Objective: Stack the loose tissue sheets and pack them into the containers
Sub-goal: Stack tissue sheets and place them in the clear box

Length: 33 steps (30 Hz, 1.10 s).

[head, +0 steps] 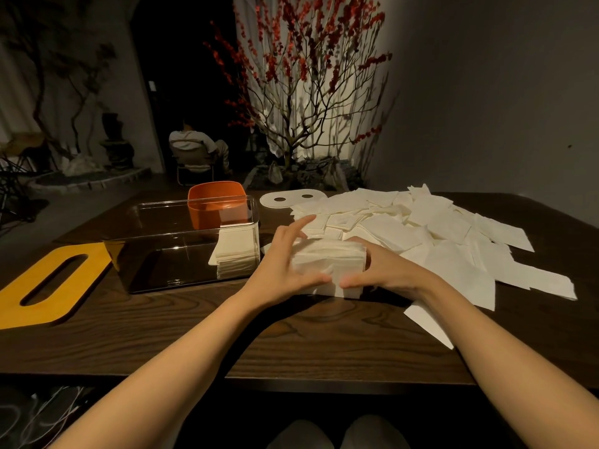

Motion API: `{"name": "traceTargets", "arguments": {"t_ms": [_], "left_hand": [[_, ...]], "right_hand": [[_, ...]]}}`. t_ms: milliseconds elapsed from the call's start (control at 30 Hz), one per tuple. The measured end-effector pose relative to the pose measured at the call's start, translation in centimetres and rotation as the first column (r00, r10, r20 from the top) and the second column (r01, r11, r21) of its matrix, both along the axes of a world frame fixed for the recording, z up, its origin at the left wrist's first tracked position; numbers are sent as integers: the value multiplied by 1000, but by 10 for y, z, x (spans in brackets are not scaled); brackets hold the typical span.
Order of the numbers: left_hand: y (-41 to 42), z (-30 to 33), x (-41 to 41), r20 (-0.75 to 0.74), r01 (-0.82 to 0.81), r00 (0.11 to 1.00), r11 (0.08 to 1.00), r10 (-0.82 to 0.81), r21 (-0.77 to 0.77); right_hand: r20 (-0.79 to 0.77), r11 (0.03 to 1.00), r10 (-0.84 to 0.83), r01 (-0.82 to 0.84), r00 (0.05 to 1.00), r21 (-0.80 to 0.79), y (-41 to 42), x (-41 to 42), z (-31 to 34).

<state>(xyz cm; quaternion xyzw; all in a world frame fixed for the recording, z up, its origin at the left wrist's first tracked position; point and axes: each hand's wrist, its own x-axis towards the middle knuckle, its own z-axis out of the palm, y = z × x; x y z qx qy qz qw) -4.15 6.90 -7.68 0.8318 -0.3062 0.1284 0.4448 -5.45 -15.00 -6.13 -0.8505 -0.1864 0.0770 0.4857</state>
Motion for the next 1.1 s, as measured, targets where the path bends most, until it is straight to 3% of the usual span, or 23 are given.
{"name": "traceTargets", "arguments": {"t_ms": [133, 367, 433, 533, 700, 867, 1100], "left_hand": [[2, 1, -1, 107, -73, 992, 993, 63, 93], [2, 1, -4, 117, -139, 985, 984, 126, 107], [2, 0, -5, 117, -141, 985, 984, 128, 109], [1, 0, -5, 108, -139, 986, 985, 128, 100], [1, 0, -6, 118, -141, 985, 986, 130, 90], [0, 1, -6, 140, -149, 980, 987, 139, 66], [1, 1, -7, 152, -160, 977, 986, 151, 52]], "right_hand": [[8, 999, -16, 17, 1000, -32, 1, 0, -1], [19, 997, -20, 21, 1000, -76, 2, -1, -1], [18, 999, -39, 39, 999, -8, 4, -2, 0], [1, 969, -203, 200, 979, 147, 13, -2, 4], [52, 888, -414, 391, 909, 243, 29, 5, 5], [152, 894, -433, 401, 889, 199, 26, 4, 4], [128, 924, -358, 331, 925, 193, 25, 2, 5]]}}
